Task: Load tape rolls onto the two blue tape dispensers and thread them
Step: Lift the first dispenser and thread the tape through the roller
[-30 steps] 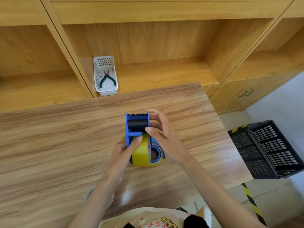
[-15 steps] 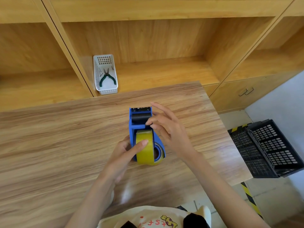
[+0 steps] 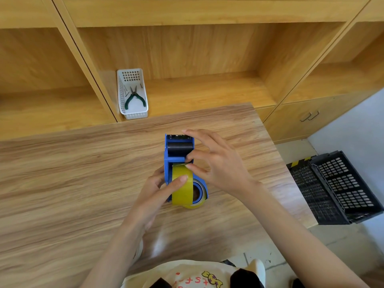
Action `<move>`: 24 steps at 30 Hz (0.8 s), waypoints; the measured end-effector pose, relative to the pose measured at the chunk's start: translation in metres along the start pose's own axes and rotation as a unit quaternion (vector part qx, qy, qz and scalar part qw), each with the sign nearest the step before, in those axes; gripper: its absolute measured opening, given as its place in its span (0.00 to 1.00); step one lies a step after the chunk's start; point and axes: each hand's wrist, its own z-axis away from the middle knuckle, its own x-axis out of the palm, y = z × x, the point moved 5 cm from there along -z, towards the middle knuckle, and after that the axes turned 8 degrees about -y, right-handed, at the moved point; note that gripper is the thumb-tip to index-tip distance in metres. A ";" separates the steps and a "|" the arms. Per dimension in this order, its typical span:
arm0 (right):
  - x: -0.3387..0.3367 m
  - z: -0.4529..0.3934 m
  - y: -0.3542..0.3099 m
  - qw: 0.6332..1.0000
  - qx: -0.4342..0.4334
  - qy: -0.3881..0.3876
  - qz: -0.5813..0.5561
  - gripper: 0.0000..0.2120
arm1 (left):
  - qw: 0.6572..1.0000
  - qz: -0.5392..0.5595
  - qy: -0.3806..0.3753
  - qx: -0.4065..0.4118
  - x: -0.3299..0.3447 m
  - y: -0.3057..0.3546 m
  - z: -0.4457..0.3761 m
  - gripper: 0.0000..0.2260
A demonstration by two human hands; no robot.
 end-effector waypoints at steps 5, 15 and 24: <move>0.000 -0.011 0.000 0.999 0.024 -0.030 -0.027 0.07 | 1.000 0.005 0.007 -0.002 0.004 0.001 -0.001 0.17; 0.002 -0.014 0.000 0.996 -0.009 -0.060 -0.066 0.07 | 0.994 -0.010 -0.106 -0.024 -0.003 -0.007 0.003 0.28; 0.011 -0.008 -0.011 1.000 -0.010 -0.026 0.005 0.05 | 0.994 0.050 -0.033 -0.094 0.004 -0.010 0.000 0.19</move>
